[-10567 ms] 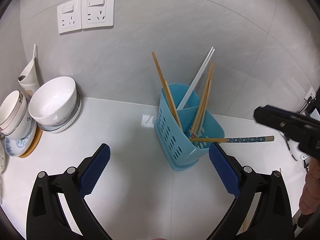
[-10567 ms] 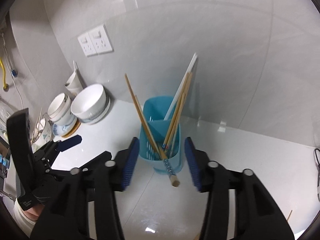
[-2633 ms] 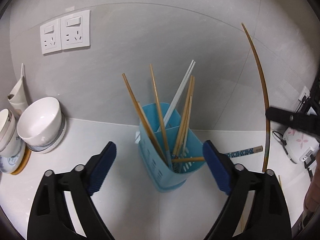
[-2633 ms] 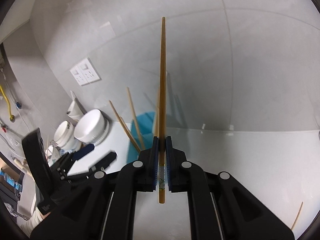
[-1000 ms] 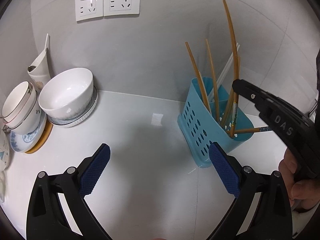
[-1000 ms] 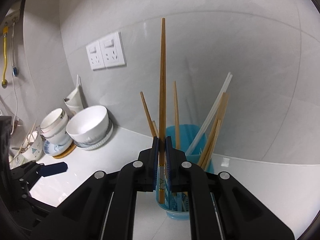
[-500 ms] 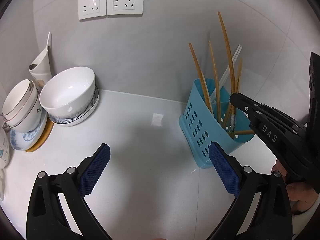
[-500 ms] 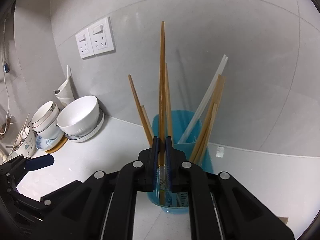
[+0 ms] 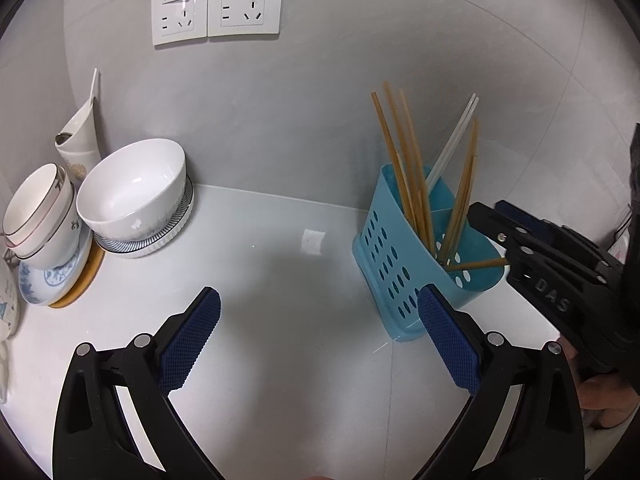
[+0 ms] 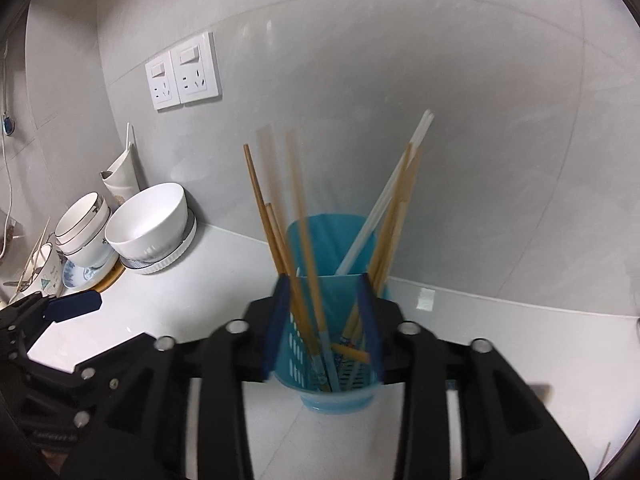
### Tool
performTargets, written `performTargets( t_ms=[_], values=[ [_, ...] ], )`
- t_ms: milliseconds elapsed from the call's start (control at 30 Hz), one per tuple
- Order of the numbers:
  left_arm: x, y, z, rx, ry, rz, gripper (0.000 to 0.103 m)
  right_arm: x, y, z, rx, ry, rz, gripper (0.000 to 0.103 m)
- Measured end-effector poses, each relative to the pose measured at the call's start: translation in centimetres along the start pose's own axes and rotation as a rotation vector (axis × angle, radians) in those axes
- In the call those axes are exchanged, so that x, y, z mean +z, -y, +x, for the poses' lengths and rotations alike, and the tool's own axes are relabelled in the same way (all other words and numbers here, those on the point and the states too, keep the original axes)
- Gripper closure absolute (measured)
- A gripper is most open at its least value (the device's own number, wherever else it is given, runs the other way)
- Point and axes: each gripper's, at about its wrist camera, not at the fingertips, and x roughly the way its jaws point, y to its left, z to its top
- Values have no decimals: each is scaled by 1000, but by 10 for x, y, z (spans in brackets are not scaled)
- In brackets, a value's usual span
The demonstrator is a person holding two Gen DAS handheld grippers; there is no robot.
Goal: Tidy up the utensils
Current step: 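Move both open tools back over the last two chopsticks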
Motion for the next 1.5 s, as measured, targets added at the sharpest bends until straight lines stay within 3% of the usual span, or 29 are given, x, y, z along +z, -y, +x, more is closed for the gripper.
performTargets(
  t_ms=[167, 600, 1033, 1500],
  values=[
    [1, 7, -3, -12, 8, 5, 6, 5, 4, -33, -28, 42, -19, 35],
    [-3, 41, -20, -51, 5, 31, 6, 3, 22, -119, -72, 150, -60, 18],
    [-37, 103, -29, -105, -83, 89, 6, -58, 103, -145, -174, -1, 99, 8],
    [-108, 188, -7, -157, -254, 160, 6, -173, 206, -168, -348, -235, 242, 8]
  ],
)
